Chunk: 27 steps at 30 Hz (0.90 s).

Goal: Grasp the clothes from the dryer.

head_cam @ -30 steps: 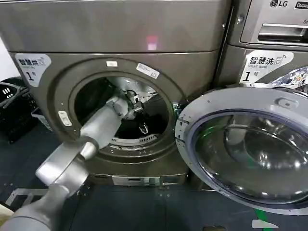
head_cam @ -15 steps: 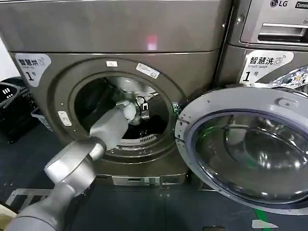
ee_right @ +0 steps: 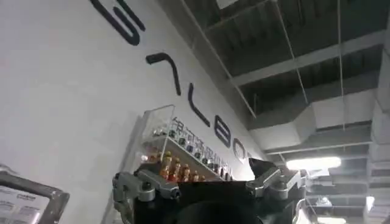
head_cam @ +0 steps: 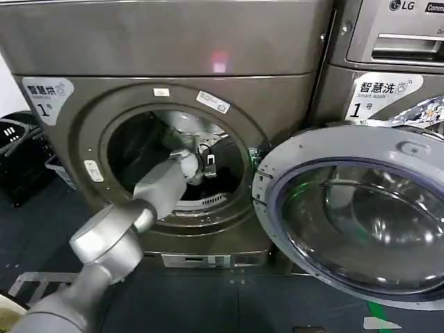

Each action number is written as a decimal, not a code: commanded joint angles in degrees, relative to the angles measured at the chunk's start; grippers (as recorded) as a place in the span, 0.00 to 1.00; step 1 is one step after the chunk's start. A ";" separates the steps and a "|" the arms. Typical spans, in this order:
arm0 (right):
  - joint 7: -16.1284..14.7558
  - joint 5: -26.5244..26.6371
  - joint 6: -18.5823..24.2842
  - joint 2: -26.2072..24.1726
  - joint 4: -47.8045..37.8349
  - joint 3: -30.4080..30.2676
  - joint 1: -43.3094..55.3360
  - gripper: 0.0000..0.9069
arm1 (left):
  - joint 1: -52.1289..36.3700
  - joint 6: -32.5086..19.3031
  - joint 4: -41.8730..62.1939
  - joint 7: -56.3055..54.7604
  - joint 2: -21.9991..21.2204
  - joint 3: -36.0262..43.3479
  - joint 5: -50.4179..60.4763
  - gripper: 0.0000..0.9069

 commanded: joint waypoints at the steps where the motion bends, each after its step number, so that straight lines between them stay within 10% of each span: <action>1: 0.02 -0.13 0.04 0.26 0.25 -0.57 0.27 1.00 | 0.28 -0.12 -0.01 -0.21 0.23 -0.11 -1.62 0.00; 8: 0.02 -0.28 0.05 0.34 0.34 -0.86 0.75 1.00 | 0.53 -0.12 -1.11 -3.74 0.89 -3.84 -4.61 0.00; 27: 0.03 -1.35 0.18 0.46 1.23 -2.28 1.58 1.00 | 11.76 1.19 -14.26 -33.23 2.54 -44.86 -17.33 0.00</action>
